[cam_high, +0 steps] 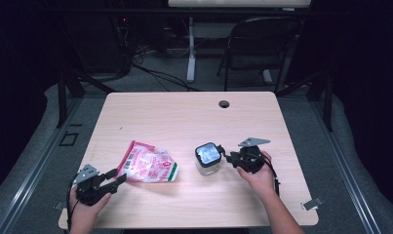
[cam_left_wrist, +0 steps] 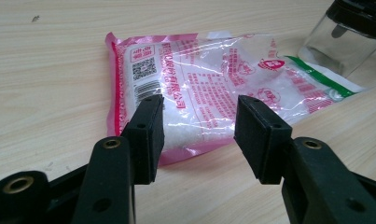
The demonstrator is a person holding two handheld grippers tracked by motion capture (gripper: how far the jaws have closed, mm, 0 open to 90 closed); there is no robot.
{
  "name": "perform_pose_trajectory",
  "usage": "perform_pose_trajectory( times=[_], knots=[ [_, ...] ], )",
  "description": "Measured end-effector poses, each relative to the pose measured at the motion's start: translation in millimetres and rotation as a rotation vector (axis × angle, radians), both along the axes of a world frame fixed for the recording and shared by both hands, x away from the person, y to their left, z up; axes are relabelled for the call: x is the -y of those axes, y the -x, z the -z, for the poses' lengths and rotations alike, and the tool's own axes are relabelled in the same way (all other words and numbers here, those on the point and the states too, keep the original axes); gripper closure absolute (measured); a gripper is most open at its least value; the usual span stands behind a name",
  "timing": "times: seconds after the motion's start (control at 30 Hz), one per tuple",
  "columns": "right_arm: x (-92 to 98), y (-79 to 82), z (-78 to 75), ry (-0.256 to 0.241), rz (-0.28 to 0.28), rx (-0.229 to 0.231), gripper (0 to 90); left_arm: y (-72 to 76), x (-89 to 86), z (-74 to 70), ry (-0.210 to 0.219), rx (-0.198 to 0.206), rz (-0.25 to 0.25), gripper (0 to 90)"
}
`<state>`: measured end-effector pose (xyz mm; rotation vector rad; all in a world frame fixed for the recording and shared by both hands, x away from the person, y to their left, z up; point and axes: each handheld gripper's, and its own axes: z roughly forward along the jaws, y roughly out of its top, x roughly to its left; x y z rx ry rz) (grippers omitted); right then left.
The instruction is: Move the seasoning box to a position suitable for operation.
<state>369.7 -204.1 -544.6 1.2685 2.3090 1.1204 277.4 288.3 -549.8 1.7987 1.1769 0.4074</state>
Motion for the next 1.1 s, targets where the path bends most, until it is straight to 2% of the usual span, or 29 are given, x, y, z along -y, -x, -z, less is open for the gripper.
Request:
perform_pose_trajectory(
  times=[0.03, 0.07, 0.13, 0.23, 0.33, 0.57, 0.87, 1.0, 1.1],
  knots=[
    [0.0, 0.0, 0.0, 0.0, 0.0, 0.0, 71.2, 0.0, 0.0, 0.0, 0.0, 0.0, 0.0, 52.7],
    [-3.3, -5.3, 3.1, -0.002, -0.001, -0.021, 72.1, 1.2, -2.1, 0.1, 0.003, 0.0, -0.005, 52.8],
    [-6.6, -9.1, 4.1, 0.016, -0.002, -0.03, 73.1, 2.6, -4.0, -0.1, -0.003, -0.006, -0.012, 53.2],
    [-10.6, -13.7, 4.7, 0.012, 0.0, -0.036, 75.2, 4.4, -6.1, 0.5, 0.0, -0.007, -0.024, 53.5],
    [-12.9, -18.0, 7.0, 0.03, 0.001, -0.053, 75.6, 6.0, -8.0, 0.0, -0.002, -0.011, -0.029, 53.7],
    [-19.4, -21.1, 11.9, 0.062, 0.002, -0.06, 80.4, 5.9, -8.0, -0.2, -0.005, -0.014, -0.032, 53.9],
    [-24.2, -14.7, 10.1, 0.101, 0.02, -0.042, 82.3, 3.0, -4.4, -0.1, -0.008, -0.015, -0.024, 53.9],
    [-24.4, -9.4, 10.4, 0.101, 0.025, -0.04, 82.1, 2.4, -4.4, 0.1, -0.009, -0.017, -0.024, 53.9],
    [-23.1, -0.7, 11.5, 0.082, 0.026, -0.04, 81.8, 2.6, -3.6, 0.1, -0.01, -0.019, -0.024, 53.9]
  ],
)
